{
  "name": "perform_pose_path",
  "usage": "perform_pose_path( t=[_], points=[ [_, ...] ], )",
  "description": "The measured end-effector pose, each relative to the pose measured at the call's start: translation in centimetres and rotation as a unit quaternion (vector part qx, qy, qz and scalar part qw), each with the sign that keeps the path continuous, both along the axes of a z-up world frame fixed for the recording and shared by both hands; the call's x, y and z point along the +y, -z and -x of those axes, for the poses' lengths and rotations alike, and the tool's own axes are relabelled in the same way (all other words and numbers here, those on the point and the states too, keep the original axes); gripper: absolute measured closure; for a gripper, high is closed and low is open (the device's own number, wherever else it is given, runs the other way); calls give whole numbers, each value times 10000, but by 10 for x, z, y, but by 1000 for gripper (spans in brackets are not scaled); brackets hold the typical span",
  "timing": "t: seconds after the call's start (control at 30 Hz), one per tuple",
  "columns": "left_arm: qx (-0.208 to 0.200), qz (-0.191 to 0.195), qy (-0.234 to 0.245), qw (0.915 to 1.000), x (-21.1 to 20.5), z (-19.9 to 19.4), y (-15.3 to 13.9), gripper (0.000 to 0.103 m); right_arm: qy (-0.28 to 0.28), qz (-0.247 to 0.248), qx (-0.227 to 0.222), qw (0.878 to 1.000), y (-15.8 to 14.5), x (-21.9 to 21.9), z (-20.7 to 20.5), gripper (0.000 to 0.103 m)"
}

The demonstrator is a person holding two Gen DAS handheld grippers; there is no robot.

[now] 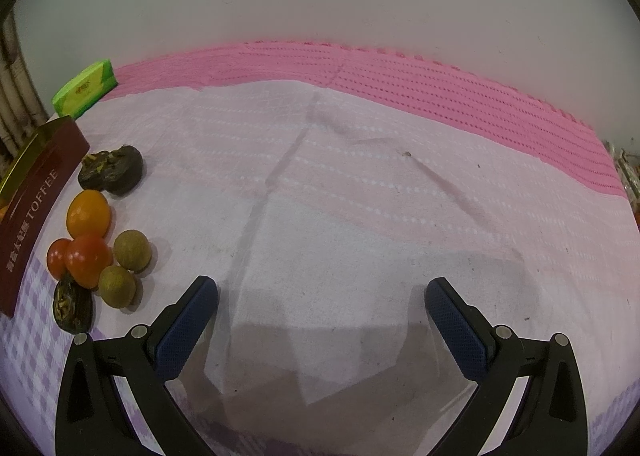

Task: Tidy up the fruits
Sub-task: 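Move the right gripper to the dark brown round fruit and close on it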

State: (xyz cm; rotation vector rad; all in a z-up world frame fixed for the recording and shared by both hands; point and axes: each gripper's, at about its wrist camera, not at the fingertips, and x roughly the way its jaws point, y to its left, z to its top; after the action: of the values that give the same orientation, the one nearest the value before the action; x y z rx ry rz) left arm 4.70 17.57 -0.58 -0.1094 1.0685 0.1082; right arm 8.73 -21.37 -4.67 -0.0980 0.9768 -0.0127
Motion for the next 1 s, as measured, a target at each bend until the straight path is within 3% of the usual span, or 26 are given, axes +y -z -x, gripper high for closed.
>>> perform_pose_path(
  t=[0.3,0.37,0.43,0.7,0.93,1.0],
  points=[
    [-153,102,-312,9993,18,23,-5,27,214,69,-45,9997,-1,4,3,2],
    [-193,160,-354,9991,22,26,-5,27,188,74,-54,9998,-4,9,9,15],
    [-208,187,-384,9989,23,28,-6,26,149,67,-16,9999,-8,14,12,20],
    [-296,49,-407,9987,23,31,-9,23,-531,-68,-229,9983,-41,66,44,25],
    [-353,23,-547,9979,31,39,-15,21,-1029,-189,20,9945,-31,116,49,44],
    [-346,40,-612,9975,35,41,-16,15,-1110,-212,109,9935,-26,126,49,46]
  ],
)
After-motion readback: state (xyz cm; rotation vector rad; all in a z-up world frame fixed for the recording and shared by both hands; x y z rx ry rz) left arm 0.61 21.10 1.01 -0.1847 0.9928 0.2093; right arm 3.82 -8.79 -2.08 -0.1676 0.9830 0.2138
